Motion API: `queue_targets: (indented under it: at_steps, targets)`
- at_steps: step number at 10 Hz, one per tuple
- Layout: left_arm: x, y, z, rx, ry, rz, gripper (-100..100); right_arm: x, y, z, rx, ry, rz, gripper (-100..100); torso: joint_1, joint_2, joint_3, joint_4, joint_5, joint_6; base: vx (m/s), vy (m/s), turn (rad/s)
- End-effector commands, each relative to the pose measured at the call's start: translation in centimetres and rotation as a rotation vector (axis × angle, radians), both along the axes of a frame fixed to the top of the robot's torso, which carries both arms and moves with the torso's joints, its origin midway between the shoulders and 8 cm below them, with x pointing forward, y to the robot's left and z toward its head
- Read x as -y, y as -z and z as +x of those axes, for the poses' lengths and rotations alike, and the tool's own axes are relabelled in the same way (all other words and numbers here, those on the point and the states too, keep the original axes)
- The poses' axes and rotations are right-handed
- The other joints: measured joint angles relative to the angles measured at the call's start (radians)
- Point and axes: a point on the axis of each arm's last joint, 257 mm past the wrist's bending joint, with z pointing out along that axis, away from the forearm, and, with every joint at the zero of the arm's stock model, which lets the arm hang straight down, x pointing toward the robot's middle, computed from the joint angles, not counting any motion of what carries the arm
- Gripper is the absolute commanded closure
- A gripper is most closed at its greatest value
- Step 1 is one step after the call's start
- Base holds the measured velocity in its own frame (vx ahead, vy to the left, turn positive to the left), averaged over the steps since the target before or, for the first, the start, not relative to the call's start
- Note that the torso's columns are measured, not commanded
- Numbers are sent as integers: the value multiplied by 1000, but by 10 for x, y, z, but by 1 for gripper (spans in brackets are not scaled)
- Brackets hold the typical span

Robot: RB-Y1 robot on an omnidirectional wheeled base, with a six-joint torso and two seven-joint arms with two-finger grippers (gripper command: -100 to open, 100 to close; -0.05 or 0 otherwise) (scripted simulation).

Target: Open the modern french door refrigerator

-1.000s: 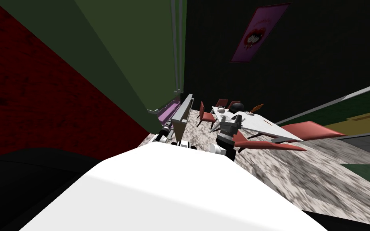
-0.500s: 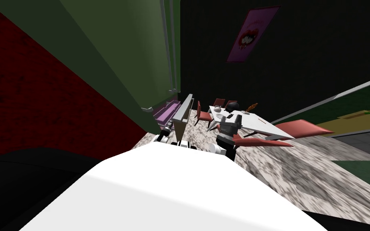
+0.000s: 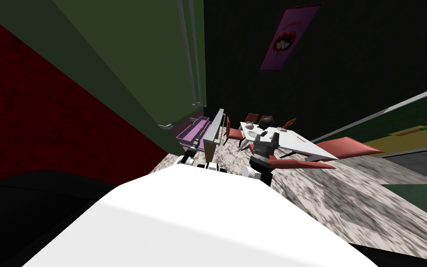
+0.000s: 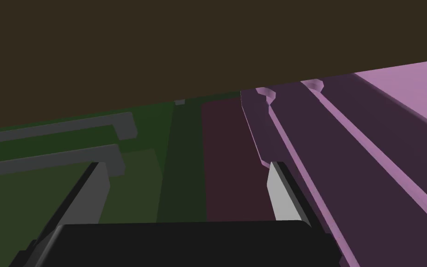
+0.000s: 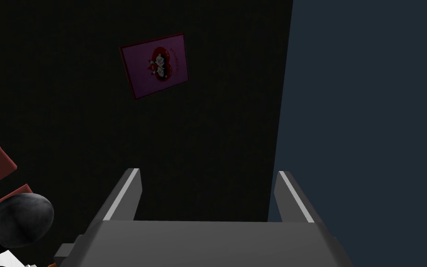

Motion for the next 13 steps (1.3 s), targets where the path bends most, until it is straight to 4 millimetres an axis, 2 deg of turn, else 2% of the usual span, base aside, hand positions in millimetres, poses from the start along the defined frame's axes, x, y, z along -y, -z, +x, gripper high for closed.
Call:
queue_targets:
  at_steps: [1,7,9,10,13]
  targets:
    - [-1,-13,-5,-1,-3,2,-100,0,0,0,0,0,0,0,-1,0,0,0,0,0,1,7,-3]
    - [-2,-47,-18,-1,-7,4,-100,0,0,0,0,0,0,0,-2,-2,-1,-1,0,0,0,1,-1]
    - [-2,-48,-19,-2,-7,4,-100,0,0,0,0,0,0,0,-2,-2,-1,-1,0,0,0,4,-5]
    - [-2,-48,-19,-4,-8,4,0,0,0,0,0,0,0,0,-2,-2,-1,-1,-1,0,0,0,0]
    - [-2,-48,-19,-4,-8,4,0,0,0,0,0,0,0,0,-2,-2,-1,-1,-1,0,0,0,0]
